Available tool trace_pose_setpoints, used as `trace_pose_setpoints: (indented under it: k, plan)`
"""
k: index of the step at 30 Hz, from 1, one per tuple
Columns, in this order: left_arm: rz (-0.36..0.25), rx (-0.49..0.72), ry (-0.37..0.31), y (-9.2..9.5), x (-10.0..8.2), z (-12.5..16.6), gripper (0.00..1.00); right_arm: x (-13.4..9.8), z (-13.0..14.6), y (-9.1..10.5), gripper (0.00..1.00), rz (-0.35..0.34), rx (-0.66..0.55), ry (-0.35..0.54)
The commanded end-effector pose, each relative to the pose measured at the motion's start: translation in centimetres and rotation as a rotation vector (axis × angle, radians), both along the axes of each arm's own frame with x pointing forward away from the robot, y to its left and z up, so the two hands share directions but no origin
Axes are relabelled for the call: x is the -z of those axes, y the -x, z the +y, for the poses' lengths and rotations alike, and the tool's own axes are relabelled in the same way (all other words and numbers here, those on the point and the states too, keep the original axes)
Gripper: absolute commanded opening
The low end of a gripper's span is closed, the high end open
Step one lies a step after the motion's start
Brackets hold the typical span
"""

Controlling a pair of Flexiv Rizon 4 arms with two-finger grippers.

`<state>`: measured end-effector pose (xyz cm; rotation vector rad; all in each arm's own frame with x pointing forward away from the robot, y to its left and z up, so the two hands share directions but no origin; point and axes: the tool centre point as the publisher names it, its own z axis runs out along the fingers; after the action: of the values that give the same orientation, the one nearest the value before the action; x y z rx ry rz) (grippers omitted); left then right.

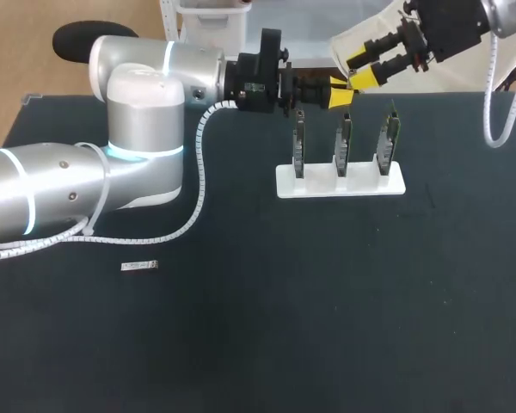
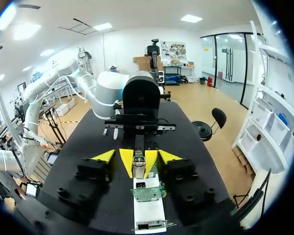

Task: Pick up the optical module with the left hand, and insert it into the network port with the right hand.

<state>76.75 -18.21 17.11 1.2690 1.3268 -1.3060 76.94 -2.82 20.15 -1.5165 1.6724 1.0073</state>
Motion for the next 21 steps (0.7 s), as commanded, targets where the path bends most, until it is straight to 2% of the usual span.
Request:
trace_pose_setpoints:
  k: [1, 16, 17, 18, 21]
  plan:
    - [-0.001, 0.001, 0.002, -0.07, 0.07, -0.02, 0.00, 0.06, 0.04, -0.06, 0.00, -0.002, 0.001, 0.000]
    - [-0.001, 0.001, 0.002, -0.07, 0.07, -0.02, 0.00, 0.15, 0.18, -0.08, 0.00, 0.002, -0.004, 0.000]
    - [-0.001, 0.001, 0.002, -0.07, 0.07, -0.02, 0.77, 0.15, 0.19, -0.07, 0.00, 0.002, -0.005, 0.001]
    - [-0.001, 0.001, 0.002, -0.07, 0.07, -0.02, 1.00, 0.15, 0.19, -0.05, 0.00, 0.001, -0.005, 0.002]
    - [-0.001, 0.001, 0.002, -0.07, 0.07, -0.02, 1.00, 0.14, 0.17, 0.00, 0.00, 0.000, -0.006, 0.004]
